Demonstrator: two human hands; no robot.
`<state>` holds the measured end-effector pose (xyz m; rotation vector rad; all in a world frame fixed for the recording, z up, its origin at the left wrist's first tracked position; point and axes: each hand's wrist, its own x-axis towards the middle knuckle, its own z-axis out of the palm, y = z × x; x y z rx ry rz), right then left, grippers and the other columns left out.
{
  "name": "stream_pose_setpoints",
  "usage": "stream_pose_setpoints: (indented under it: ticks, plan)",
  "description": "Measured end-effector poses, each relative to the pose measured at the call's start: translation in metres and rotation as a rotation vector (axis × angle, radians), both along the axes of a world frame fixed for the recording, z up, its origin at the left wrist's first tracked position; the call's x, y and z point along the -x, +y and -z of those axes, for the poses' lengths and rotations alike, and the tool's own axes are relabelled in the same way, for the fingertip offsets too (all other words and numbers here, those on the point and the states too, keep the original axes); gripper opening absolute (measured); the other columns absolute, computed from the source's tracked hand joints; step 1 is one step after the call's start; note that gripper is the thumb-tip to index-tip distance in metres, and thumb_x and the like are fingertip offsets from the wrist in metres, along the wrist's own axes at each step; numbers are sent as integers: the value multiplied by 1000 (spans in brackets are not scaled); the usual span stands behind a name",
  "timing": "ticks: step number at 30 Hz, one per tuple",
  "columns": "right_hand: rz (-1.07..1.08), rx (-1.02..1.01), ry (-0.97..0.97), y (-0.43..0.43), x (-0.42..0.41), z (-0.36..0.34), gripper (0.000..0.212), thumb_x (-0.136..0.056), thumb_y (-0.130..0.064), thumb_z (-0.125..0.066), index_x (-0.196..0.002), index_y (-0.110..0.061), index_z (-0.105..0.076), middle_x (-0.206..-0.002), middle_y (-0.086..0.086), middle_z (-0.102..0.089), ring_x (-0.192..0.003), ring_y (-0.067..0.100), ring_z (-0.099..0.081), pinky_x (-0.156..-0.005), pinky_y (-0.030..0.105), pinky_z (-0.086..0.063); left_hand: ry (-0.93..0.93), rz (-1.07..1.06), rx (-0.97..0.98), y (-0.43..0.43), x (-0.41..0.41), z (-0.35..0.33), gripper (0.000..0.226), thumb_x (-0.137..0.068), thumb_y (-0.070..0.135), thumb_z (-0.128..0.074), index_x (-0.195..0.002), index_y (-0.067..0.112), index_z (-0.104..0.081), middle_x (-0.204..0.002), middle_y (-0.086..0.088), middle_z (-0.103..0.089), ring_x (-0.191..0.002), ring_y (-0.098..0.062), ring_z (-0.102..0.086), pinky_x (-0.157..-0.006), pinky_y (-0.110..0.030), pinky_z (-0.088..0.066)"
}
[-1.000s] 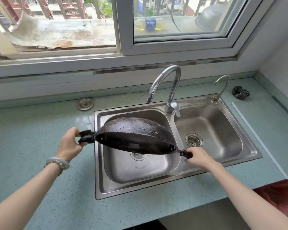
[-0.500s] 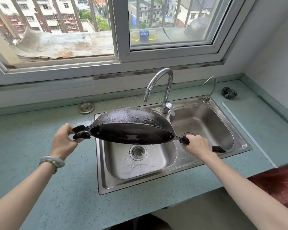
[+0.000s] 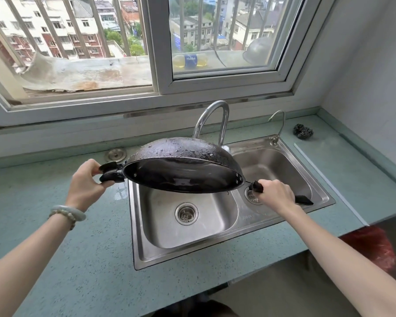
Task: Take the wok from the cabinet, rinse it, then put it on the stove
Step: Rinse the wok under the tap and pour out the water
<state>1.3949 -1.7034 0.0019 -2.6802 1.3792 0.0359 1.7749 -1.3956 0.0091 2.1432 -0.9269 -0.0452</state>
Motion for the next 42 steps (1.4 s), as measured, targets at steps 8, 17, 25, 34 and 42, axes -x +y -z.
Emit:
stream_pose_setpoints:
  ticks: [8,17,25,34,42]
  plan:
    - [-12,28,-25,-1,0,-8,28,-89,-41,-53,-69,-24,-47,-80,13,-70,-77,36,-65,-60,33,-38,-29,23,15,3,-4,-10,40,-64,0,-82,-84,13,-50,-89,-8,-60,-86,-23,-59,-74,-20,-45]
    - [-27,44,-12,-1,-8,-7,26,-87,-39,-56,-68,-24,-46,-79,11,-70,-78,35,-65,-59,32,-36,-44,18,18,9,-12,-12,42,-63,1,-83,-83,16,-49,-86,-4,-59,-83,-21,-58,-70,-10,-46]
    - [-37,74,-11,-1,-11,-6,23,-88,-37,-55,-72,-21,-51,-77,12,-69,-76,35,-65,-59,33,-36,-61,10,24,13,-10,-4,41,-66,3,-81,-91,14,-50,-94,-8,-61,-89,-23,-59,-83,-34,-49]
    - [-78,59,72,11,-11,17,29,-92,-44,-48,-92,-17,-61,-87,13,-71,-83,34,-67,-61,31,-36,42,-24,-134,23,0,31,39,-68,4,-80,-86,13,-46,-98,-18,-66,-96,-33,-63,-79,-37,-51]
    - [-68,21,85,8,-11,22,28,-91,-43,-49,-91,-21,-65,-89,10,-71,-85,33,-67,-63,29,-37,86,16,-199,19,-1,23,36,-69,5,-79,-89,8,-50,-98,-15,-65,-96,-30,-62,-83,-41,-52]
